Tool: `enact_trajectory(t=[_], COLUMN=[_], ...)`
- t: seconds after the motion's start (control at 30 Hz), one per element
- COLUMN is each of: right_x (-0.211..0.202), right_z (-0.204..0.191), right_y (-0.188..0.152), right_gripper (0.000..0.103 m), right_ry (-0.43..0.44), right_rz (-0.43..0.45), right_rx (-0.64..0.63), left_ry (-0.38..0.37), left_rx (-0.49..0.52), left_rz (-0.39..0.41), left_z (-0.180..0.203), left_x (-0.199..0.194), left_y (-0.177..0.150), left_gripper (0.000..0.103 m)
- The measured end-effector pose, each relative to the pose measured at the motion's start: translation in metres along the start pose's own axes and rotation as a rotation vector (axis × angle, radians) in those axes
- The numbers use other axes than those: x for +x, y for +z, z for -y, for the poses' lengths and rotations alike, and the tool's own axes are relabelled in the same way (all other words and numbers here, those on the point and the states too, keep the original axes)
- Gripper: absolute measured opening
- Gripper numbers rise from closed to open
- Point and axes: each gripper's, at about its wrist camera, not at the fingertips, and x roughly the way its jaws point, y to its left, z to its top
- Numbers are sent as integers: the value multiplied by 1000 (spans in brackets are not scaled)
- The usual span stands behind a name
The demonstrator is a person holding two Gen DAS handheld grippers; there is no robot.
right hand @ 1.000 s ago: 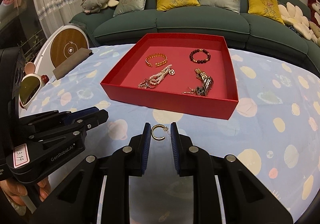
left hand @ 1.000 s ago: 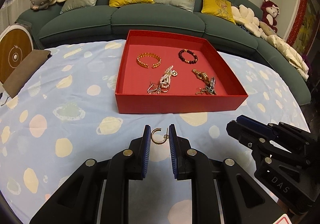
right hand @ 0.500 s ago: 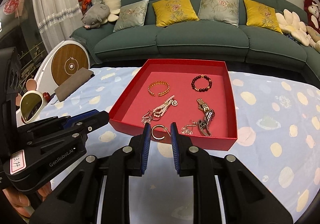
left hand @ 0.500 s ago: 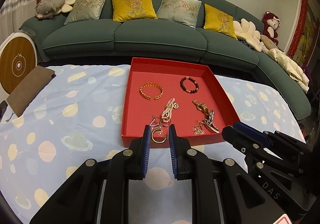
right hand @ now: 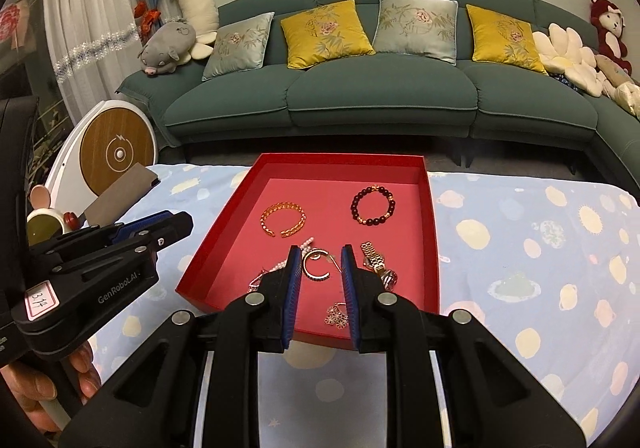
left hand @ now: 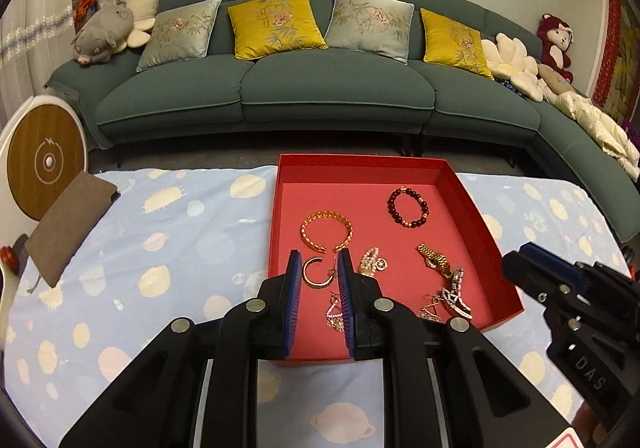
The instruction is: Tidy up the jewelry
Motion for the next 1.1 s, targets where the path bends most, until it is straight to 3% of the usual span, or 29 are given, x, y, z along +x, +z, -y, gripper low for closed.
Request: enact_trajectory(t=[0.07, 0.3, 0.5, 0.63, 0.73, 1.1], right_x=[2, 19, 41, 55, 66, 96], right_z=[5, 16, 21, 13, 18, 24], right_y=[5, 21, 31, 40, 44, 44], right_gripper=[20, 20, 19, 19, 19, 21], right_ry=[-6, -27, -40, -50, -43, -27], right_rz=[3, -5, -34, -37, -46, -100], right_rx=[6, 33, 52, -31, -20, -8], left_ry=[22, 0, -9, -9, -9, -9], left_rx=[44, 47, 24, 13, -2, -26], left_rz=[15, -15, -33, -41, -55, -133], left_z=[5, 13, 12, 8, 5, 7], left_x=[3, 28, 47, 57, 67, 99], left_y=[3, 16, 30, 38, 42, 39], left_gripper=[16, 16, 16, 16, 16, 17])
